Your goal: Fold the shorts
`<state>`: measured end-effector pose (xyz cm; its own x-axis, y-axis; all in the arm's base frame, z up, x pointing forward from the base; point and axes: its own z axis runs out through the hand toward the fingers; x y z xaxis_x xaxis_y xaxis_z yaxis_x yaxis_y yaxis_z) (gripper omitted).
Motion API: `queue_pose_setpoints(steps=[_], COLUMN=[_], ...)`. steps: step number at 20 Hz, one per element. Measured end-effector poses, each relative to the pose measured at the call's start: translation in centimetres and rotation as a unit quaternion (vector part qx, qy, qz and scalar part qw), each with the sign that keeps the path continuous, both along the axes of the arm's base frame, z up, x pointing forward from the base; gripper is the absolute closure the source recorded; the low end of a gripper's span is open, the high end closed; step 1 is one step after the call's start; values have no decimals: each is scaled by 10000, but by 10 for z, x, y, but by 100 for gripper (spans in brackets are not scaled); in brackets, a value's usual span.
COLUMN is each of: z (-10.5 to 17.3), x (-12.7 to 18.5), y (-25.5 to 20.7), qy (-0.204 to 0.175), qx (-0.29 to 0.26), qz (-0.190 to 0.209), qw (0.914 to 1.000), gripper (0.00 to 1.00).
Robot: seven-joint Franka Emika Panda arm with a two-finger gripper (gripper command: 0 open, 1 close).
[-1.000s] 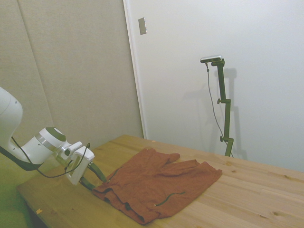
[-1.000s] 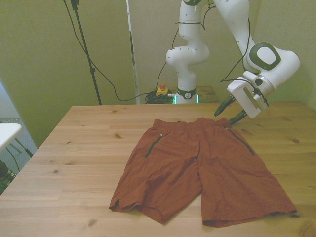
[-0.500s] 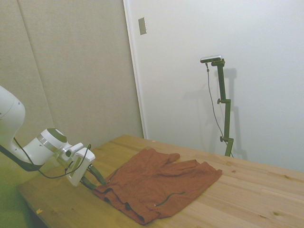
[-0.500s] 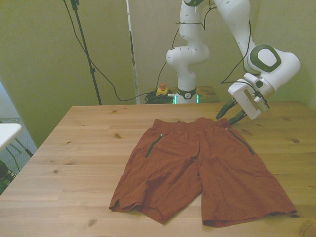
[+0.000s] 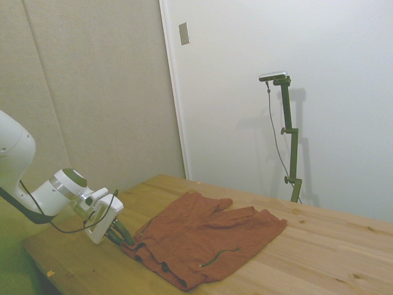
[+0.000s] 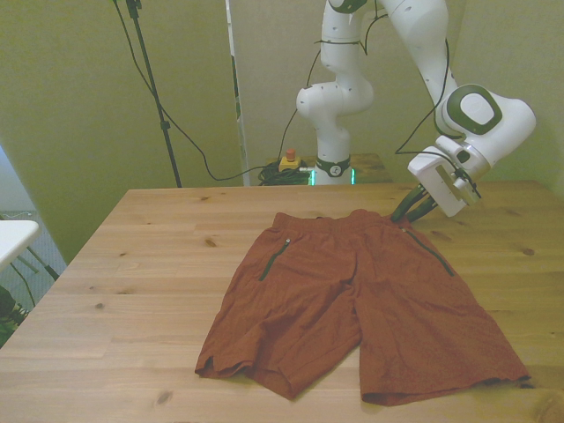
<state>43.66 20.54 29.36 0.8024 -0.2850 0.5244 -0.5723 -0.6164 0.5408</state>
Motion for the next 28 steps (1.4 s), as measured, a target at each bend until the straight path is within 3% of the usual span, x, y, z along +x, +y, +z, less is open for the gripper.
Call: queue_pose_setpoints(steps=[5, 13, 18, 22, 28], z=[8, 118, 167, 182, 209], x=[5, 24, 43, 45, 40], y=[-3, -51, -130, -169, -205], qy=[-3, -548, -762, -791, -952], qx=[299, 1054, 1493, 1788, 2651], qz=[-126, -510, -1058, -1321, -1556], qw=[9995, 9916, 9802, 9718, 9468], gripper=[100, 100, 100, 100, 100])
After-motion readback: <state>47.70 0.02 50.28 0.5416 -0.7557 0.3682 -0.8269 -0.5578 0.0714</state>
